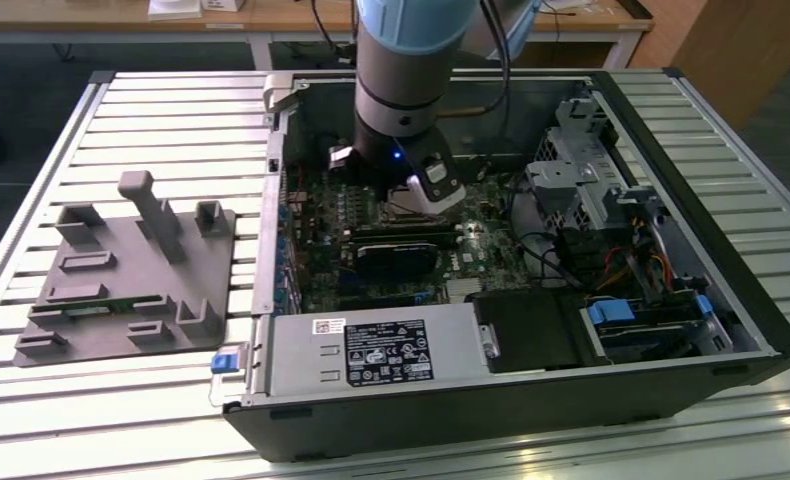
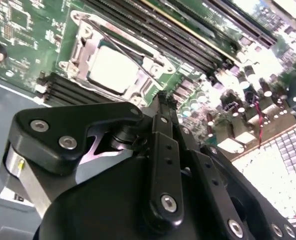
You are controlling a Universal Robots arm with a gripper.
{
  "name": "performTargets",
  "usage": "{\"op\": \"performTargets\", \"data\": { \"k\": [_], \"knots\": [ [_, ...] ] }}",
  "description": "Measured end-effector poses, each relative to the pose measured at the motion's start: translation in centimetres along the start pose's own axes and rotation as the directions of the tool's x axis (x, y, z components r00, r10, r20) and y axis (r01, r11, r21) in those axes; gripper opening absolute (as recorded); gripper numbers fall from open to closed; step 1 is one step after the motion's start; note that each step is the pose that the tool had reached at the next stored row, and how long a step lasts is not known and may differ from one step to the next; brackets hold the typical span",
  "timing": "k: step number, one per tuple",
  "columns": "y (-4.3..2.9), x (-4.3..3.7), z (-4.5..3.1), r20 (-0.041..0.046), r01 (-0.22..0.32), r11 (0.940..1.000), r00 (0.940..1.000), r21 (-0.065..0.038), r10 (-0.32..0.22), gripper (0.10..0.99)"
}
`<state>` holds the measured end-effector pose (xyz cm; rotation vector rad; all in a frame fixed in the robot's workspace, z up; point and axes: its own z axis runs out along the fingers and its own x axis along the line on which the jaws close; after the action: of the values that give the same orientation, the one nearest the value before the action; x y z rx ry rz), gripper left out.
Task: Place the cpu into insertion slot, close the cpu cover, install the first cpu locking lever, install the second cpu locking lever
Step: 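Install the second cpu locking lever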
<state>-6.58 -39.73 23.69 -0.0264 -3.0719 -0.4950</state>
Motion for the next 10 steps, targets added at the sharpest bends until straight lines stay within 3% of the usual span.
{"op": "performTargets", "data": {
  "k": [10],
  "knots": [
    [0.05, -3.09, -0.09, -0.0111, -0.004, 1.0, 0.9999, -0.005, 0.004, 0.106]
  ]
}}
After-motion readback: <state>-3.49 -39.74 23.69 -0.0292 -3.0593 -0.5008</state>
